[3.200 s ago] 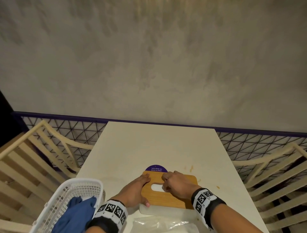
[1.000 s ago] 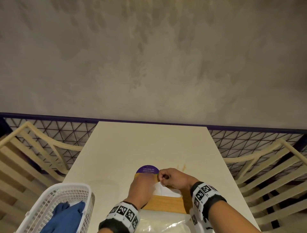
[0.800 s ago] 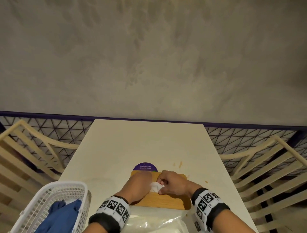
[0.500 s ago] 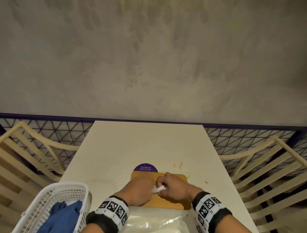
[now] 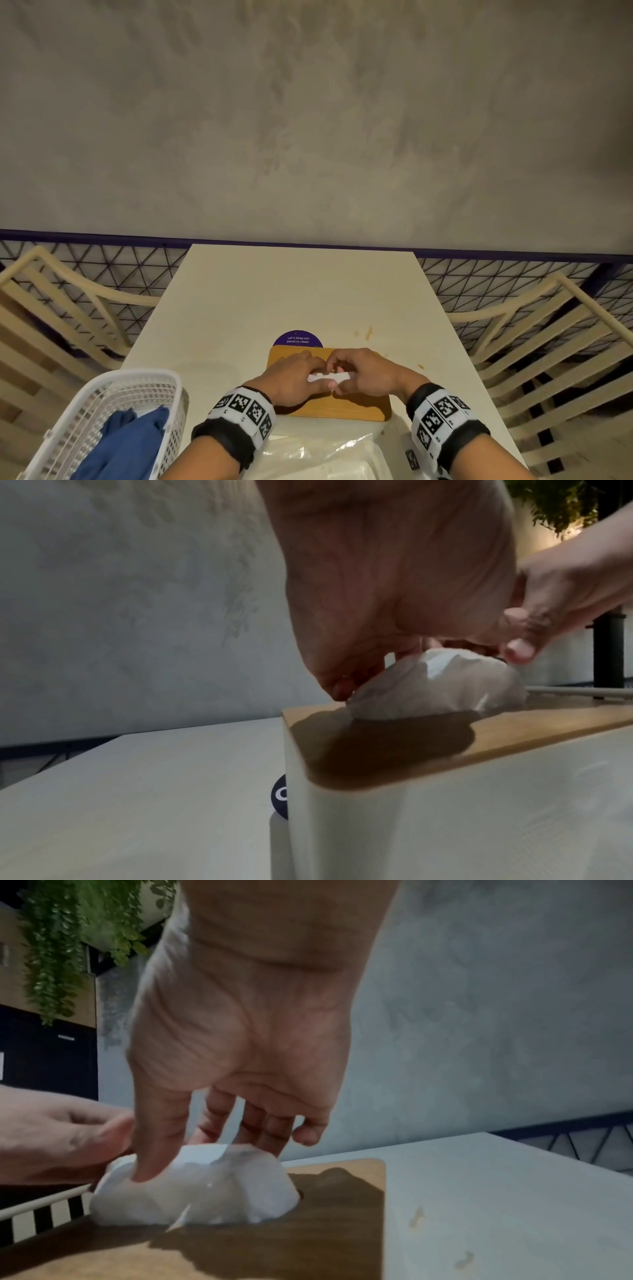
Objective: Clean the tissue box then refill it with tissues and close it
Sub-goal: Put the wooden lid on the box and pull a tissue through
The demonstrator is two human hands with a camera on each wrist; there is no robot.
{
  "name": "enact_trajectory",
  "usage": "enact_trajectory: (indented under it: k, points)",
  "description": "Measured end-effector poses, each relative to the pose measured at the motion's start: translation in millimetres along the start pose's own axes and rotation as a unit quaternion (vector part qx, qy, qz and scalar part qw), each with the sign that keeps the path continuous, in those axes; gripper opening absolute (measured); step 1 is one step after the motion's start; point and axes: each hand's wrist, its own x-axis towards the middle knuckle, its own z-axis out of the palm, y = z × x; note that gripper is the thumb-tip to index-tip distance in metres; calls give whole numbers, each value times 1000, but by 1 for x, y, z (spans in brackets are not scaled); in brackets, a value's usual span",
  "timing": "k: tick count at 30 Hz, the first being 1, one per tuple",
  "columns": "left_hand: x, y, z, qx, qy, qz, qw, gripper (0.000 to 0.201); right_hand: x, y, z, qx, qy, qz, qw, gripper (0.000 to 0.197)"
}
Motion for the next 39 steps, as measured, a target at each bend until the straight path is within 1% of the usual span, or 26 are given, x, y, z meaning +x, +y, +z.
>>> enact_trajectory:
  k: [1,3,5,8,10,11,12,14,16,17,18,19,21,22,23,25,26,27,28,30,32,35,37,39]
  points:
    - [1,-1,-2,2,-3,-4,1000,47,0,1,-2,-42,-14,24,999,31]
    - [2,-4,-6,26,-6,-11,1000,45,0,3,-4,-154,-35,66,985,35]
    - [2,-8,-10,61,2,-24,998,40,0,4,-4,-215,-30,75,973,32]
    - [2,-12,-13,67,28,-28,997,27,0,3,-4,-212,-9,54,976,25]
    - [1,-12,-15,30,39,-7,999,13,-1,2,-5,-183,-1,21,983,21]
    - [1,-12,-15,10,35,4,999,15,-2,1,-5,-162,-7,7,987,18]
    - [1,-12,-14,-6,26,12,1000,24,-3,0,-4,-143,-18,1,990,13]
    - [1,-13,-12,-19,10,18,1000,33,-5,0,-2,-140,-30,-4,990,7]
    - [0,-14,-11,-6,7,20,1000,33,-5,3,-1,-170,-14,-10,985,8]
    - [-1,-15,-11,-12,8,15,1000,31,-5,5,-1,-196,-4,-12,980,15]
    - [-2,-17,-12,-36,6,3,999,29,-4,8,-1,-231,3,-8,973,21]
    - [-3,-18,-13,-67,5,-11,998,31,-5,11,-1,-264,9,-5,964,23]
    - [-5,-22,-18,-121,10,-41,992,40,-5,14,-3,-301,12,12,954,19]
    - [-6,-25,-20,-140,19,-49,989,39,-5,15,-3,-305,7,21,952,18]
    - [-6,-27,-21,-156,31,-51,986,37,-5,16,-3,-297,2,24,955,17]
    - [-8,-30,-21,-182,57,-53,980,37,-4,16,-5,-222,4,22,975,6]
    - [-8,-31,-21,-193,71,-56,977,39,-4,17,-6,-176,7,20,984,14]
    - [-8,-32,-20,-205,85,-61,973,41,-4,17,-6,-141,7,15,990,26]
    - [-8,-33,-19,-218,97,-65,969,43,-6,17,-7,-110,8,14,994,33]
    - [-8,-36,-18,-235,103,-72,964,41,-9,17,-8,-73,5,12,997,36]
    - [-8,-39,-18,-242,98,-81,962,35,-10,19,-8,-74,5,15,997,29]
    - [-10,-43,-16,-287,107,-91,948,22,-7,22,-11,-128,9,24,992,14]
    - [-12,-44,-15,-325,123,-90,933,15,-5,25,-13,-142,12,32,989,18]
    - [-13,-45,-15,-351,132,-93,922,17,-5,30,-14,-93,25,41,994,22]
